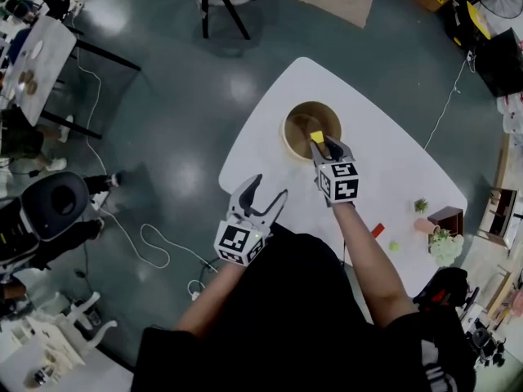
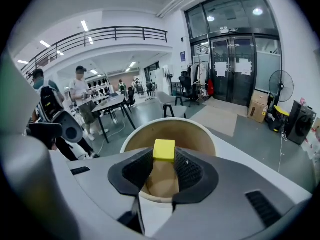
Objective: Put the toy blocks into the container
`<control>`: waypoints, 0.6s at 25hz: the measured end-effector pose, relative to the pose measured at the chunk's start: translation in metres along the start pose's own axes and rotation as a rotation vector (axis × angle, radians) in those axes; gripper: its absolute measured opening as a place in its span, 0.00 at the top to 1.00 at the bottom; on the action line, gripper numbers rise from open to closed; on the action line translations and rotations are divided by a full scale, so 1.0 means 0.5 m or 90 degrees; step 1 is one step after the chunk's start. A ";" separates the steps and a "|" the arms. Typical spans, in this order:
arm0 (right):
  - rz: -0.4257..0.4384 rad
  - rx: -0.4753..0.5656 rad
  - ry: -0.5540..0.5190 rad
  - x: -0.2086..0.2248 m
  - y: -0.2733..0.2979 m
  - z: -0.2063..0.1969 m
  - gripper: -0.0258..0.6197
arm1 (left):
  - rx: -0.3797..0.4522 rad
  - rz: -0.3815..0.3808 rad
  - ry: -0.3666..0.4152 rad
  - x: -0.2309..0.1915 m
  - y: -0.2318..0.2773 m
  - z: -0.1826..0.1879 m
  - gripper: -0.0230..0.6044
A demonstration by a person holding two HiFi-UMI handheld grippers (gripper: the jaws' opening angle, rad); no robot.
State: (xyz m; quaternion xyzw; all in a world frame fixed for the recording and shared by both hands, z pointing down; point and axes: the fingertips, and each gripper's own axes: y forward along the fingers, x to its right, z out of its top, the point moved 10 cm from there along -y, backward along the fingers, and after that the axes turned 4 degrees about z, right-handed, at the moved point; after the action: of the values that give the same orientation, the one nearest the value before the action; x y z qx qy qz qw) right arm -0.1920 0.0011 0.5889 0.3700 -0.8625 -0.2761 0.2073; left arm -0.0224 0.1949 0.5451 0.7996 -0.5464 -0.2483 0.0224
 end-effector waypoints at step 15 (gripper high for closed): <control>0.086 -0.235 -0.157 0.015 0.111 0.077 0.77 | 0.016 0.017 -0.014 0.002 -0.008 -0.004 0.54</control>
State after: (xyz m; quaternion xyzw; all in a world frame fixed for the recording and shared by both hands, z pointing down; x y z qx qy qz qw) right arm -0.2472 0.0397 0.5957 0.2306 -0.8389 -0.4581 0.1822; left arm -0.0178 0.1954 0.5451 0.7898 -0.5601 -0.2500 0.0097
